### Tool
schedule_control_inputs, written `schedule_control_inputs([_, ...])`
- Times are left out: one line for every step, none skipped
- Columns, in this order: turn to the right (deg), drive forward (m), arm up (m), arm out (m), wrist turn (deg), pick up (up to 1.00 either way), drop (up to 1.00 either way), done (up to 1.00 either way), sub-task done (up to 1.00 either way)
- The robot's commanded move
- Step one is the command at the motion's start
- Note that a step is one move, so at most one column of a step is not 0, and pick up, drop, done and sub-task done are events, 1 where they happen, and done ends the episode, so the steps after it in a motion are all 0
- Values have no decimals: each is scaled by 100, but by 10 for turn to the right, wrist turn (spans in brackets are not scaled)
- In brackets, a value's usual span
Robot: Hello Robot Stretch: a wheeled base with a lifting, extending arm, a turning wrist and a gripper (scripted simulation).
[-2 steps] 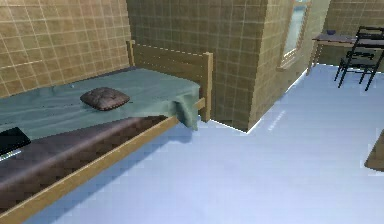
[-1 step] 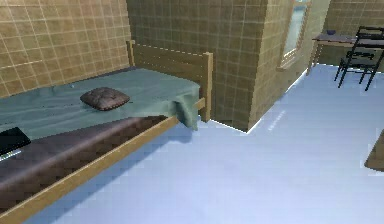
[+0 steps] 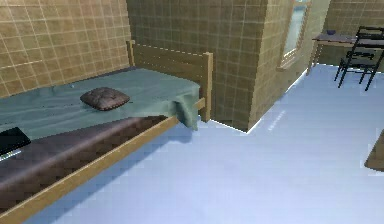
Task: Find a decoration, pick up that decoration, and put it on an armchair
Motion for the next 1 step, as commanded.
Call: schedule_control_inputs([0,0,0,0,450,0,0,0,0])
